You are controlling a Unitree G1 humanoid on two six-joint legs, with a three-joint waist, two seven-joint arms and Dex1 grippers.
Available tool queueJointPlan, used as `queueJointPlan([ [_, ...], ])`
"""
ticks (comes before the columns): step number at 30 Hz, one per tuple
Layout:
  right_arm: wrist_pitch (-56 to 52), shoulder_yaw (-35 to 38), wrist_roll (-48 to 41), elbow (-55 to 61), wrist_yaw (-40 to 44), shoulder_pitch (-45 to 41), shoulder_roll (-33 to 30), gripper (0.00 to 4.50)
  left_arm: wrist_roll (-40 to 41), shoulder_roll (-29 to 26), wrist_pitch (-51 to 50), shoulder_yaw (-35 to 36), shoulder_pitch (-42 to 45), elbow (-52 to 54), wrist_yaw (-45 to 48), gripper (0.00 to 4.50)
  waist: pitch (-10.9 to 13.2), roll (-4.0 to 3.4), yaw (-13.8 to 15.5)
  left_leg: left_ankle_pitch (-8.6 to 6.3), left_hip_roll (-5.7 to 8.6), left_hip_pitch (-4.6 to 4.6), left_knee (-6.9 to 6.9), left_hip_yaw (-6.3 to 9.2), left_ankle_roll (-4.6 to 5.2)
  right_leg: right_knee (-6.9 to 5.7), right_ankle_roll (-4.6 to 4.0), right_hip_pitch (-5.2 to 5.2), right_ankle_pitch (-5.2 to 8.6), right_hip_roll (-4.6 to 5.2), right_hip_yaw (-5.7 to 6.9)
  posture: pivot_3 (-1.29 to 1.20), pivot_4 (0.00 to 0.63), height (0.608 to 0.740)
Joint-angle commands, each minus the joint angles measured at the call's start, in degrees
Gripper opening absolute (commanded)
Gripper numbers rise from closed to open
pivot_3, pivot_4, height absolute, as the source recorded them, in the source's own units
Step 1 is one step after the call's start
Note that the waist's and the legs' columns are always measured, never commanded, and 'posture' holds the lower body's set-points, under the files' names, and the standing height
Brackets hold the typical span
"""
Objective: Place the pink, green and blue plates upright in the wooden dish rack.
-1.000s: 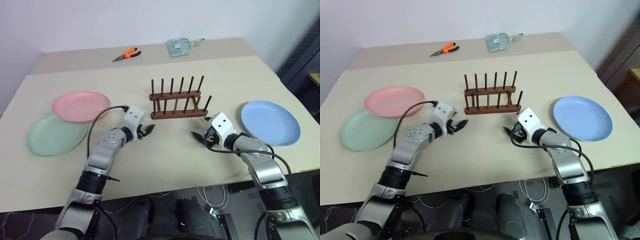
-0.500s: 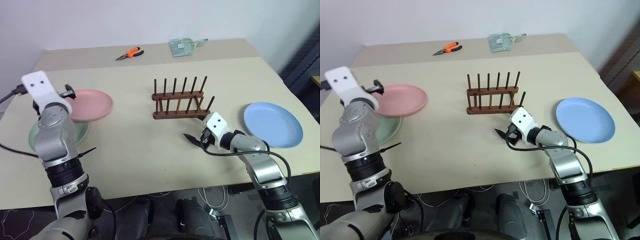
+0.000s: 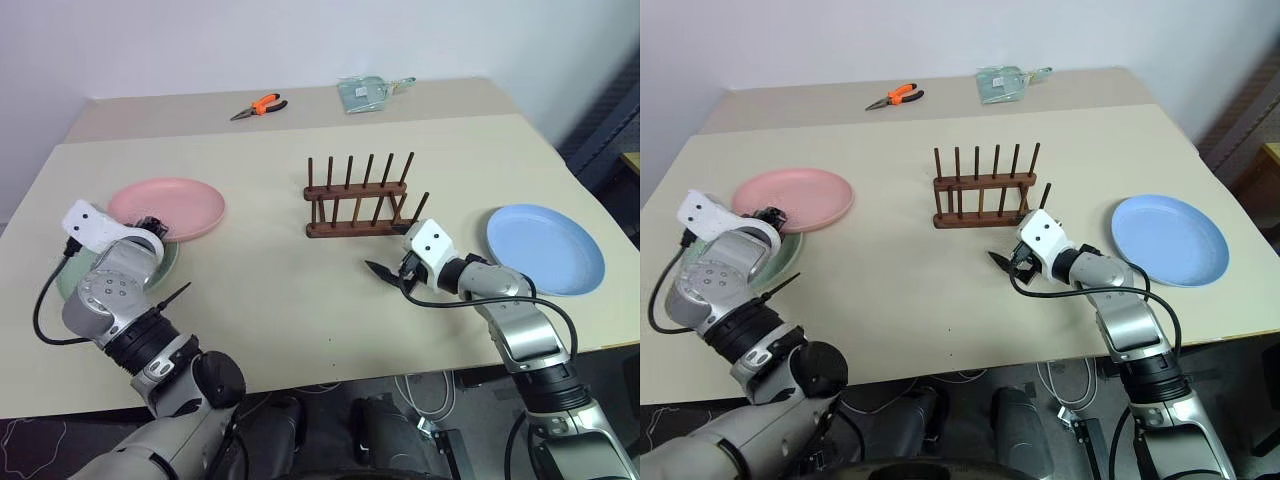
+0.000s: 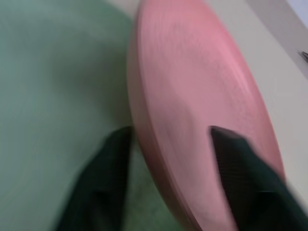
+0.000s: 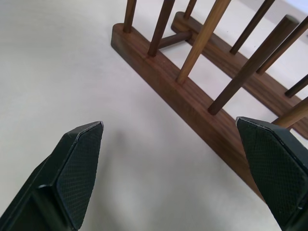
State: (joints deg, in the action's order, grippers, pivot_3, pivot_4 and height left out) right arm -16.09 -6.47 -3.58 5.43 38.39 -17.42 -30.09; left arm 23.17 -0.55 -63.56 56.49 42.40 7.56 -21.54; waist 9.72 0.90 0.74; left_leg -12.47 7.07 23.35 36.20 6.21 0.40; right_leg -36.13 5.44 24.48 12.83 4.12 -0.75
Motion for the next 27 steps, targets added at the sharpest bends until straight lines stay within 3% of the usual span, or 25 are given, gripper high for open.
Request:
queueJointPlan([
  [1,-0.39,2.89,-2.02,2.94,0.01,-0.9,-0.35,4.5,2.75,-1.44,1.34,-0.97,0.76,0.4,0.07,0.45,0.0,0.01,0.01,0.0,0.0,0.0,0.0,0.0,0.0,0.0,0.0,0.0,0.0,0.0,-0.01,0.0,0.15,0.729],
  [2,-0.77,3.35,-2.37,3.26,0.08,-0.96,-0.51,4.5,3.37,-1.68,1.83,-1.49,0.68,0.38,0.24,0.01,0.0,0.0,0.05,0.01,0.0,0.0,0.01,0.0,-0.02,-0.01,0.0,0.0,0.0,0.0,-0.01,0.0,0.15,0.729],
  [4,-1.93,5.13,-3.61,5.67,0.76,-1.29,-1.88,4.5,5.46,-3.06,4.28,-5.74,0.36,2.39,4.7,0.01,0.0,0.01,0.05,0.01,0.0,-0.02,0.01,0.0,-0.04,-0.02,0.0,-0.03,0.0,0.0,-0.01,0.0,0.15,0.729],
  [8,-3.22,6.99,-6.24,11.92,1.46,-4.43,-3.05,4.5,4.84,-7.89,7.28,-21.02,-1.87,8.35,14.91,0.01,0.09,0.15,-0.02,0.03,0.0,0.02,0.0,-0.01,-0.07,-0.01,-0.01,0.03,-0.01,0.0,-0.03,0.0,0.15,0.729],
  [13,-1.05,2.35,-3.21,14.62,1.85,-10.7,-2.45,4.5,6.03,-7.3,7.38,-31.06,-0.84,11.33,17.97,0.01,0.07,0.12,-0.01,-0.03,-0.01,0.01,-0.03,-0.01,0.03,0.0,-0.02,0.02,-0.01,-0.01,-0.05,0.0,0.15,0.729],
  [17,-0.11,-2.41,0.1,13.51,1.77,-15.49,-1.27,4.5,8.09,-5.46,7.75,-35.64,1.96,13.09,19.33,0.01,0.09,0.14,-0.01,0.0,-0.01,0.03,-0.03,-0.01,0.01,0.0,-0.03,0.06,-0.01,0.0,-0.06,0.0,0.15,0.729],
  [21,7.17,-9.63,11.21,7.18,-1.24,-21.16,-0.89,4.5,12.54,0.41,6.88,-37.41,5.5,13.55,17.97,0.01,0.09,0.14,-0.03,0.08,-0.01,0.05,-0.02,-0.03,-0.05,0.0,-0.03,0.08,-0.01,0.0,-0.06,0.0,0.15,0.729],
  [27,16.6,-13.76,24.76,-1.31,-8.97,-24.99,-0.87,4.5,16.68,5.54,5.01,-37.73,4.97,13.58,14.82,0.01,0.09,0.14,-0.08,0.17,0.0,0.04,-0.04,-0.04,-0.06,0.0,-0.03,0.08,-0.01,-0.01,-0.07,0.0,0.15,0.729],
])
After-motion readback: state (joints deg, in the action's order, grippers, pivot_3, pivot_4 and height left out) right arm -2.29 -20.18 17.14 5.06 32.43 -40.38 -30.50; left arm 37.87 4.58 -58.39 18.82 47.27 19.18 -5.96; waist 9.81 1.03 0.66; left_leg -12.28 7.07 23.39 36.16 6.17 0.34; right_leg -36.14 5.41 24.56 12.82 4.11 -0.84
